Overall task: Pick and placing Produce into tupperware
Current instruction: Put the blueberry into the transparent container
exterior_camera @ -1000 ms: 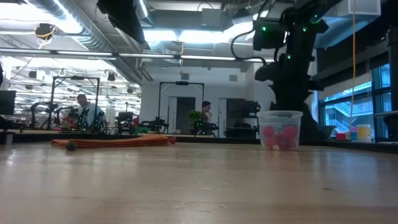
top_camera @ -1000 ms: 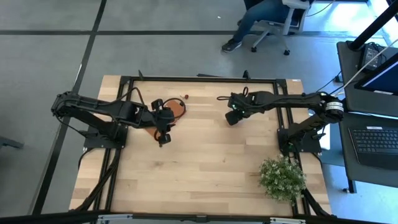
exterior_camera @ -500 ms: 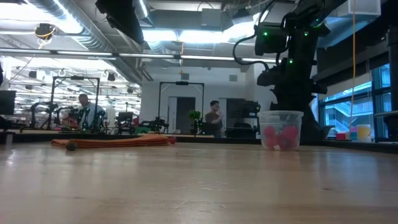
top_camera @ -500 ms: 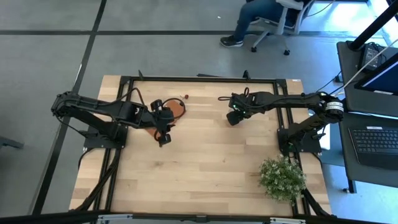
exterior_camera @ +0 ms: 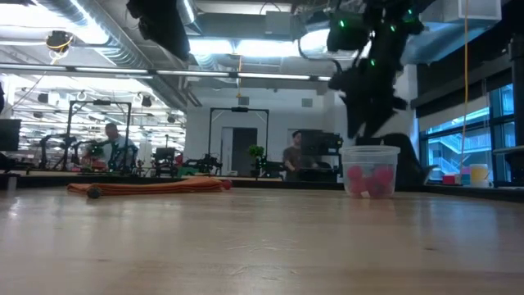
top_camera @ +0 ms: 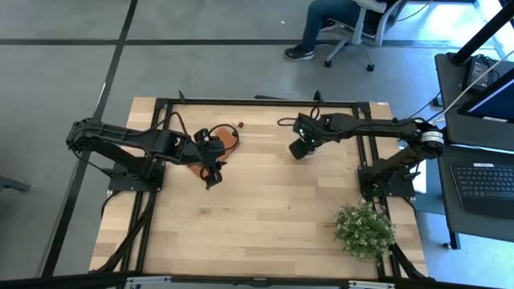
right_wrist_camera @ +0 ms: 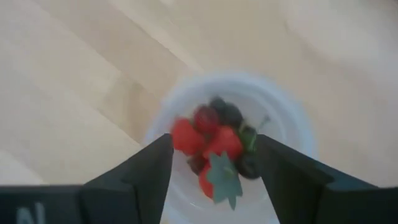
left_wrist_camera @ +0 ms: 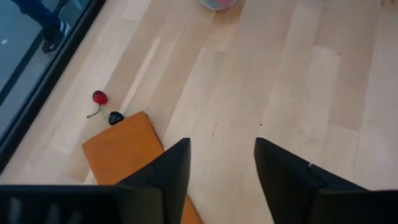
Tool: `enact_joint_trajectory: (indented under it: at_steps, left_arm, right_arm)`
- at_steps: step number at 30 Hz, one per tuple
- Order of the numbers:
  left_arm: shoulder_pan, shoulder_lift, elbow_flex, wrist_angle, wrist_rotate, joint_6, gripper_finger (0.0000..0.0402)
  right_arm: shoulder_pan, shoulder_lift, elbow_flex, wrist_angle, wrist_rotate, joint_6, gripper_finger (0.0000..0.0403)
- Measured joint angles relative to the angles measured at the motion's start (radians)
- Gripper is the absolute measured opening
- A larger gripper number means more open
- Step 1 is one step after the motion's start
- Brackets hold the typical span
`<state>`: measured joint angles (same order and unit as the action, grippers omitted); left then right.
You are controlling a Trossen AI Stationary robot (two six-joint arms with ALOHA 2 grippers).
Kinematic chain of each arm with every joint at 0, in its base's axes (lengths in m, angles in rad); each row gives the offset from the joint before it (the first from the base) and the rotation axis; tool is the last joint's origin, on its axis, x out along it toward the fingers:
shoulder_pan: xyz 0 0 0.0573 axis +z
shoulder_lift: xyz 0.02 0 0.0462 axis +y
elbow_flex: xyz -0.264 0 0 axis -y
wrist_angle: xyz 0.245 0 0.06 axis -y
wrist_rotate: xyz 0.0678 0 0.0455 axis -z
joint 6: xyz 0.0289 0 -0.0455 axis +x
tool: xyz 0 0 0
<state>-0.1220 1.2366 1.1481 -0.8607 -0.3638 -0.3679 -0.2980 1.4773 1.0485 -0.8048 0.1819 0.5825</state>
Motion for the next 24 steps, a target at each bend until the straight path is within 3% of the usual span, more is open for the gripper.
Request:
enact_joint_trajectory:
  at_steps: [5, 13, 17, 24]
  left_arm:
    - [0.0, 0.0, 0.0, -0.001, 0.026, -0.038, 0.0206]
    - [-0.018, 0.008, 0.0, -0.083, 0.115, -0.09, 0.0212]
    - [-0.043, 0.033, -0.028, -0.208, 0.12, -0.109, 0.0212]
    - [-0.099, 0.056, -0.195, -0.098, 0.121, -0.07, 0.0202]
  right_arm:
    - [0.009, -0.001, 0.145, -0.051, 0.0, -0.108, 0.024]
    - [0.079, -0.004, 0.354, 0.017, 0.0, -0.303, 0.024]
    - [0.108, -0.031, 0.372, 0.097, 0.001, -0.392, 0.024]
    - [0.106, -0.07, 0.311, 0.122, 0.013, -0.403, 0.024]
